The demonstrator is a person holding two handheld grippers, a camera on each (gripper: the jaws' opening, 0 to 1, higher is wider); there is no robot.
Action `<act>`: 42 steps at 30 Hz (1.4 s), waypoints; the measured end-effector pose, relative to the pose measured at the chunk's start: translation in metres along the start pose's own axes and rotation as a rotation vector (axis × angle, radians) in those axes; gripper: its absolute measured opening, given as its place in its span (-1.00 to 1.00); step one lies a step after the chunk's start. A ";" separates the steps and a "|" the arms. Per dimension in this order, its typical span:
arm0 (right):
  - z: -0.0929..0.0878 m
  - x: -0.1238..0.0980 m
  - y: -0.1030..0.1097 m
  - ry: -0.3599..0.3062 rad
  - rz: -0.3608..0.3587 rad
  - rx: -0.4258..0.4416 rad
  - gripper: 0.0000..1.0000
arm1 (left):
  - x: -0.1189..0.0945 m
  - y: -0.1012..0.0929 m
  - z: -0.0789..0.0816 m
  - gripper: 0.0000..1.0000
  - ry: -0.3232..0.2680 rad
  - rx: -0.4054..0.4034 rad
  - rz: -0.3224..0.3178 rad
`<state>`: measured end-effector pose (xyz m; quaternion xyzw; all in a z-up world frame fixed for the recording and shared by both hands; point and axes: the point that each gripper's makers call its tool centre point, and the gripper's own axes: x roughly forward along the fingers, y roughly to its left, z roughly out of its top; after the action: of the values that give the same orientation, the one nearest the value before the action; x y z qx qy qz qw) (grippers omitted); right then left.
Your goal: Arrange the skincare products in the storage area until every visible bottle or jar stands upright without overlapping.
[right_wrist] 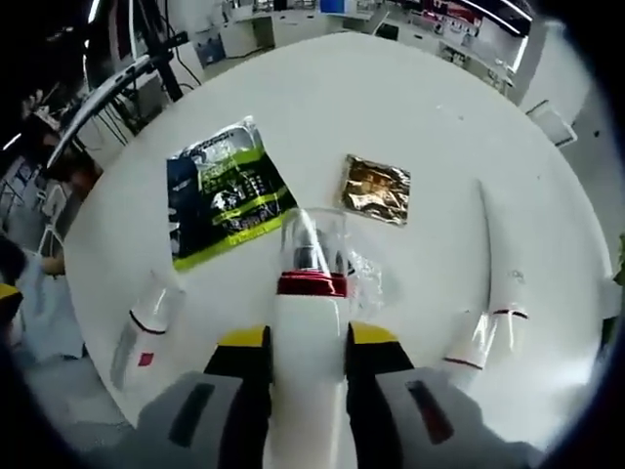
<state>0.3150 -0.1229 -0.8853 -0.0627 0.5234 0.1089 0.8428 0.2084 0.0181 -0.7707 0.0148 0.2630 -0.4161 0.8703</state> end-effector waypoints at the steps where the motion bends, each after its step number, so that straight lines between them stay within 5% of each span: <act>1: 0.004 0.002 -0.002 -0.006 0.009 -0.004 -0.45 | 0.000 0.000 0.000 0.65 -0.001 -0.001 0.002; 26: 0.002 -0.051 -0.010 -0.244 0.154 0.138 -0.46 | 0.007 -0.013 -0.003 0.68 0.053 0.064 -0.033; 42: -0.014 -0.125 -0.009 -0.455 0.353 0.223 -0.46 | 0.008 -0.016 -0.012 0.68 0.111 0.132 -0.004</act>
<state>0.2515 -0.1491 -0.7800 0.1478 0.3326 0.2068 0.9082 0.1951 0.0049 -0.7814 0.0945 0.2827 -0.4328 0.8508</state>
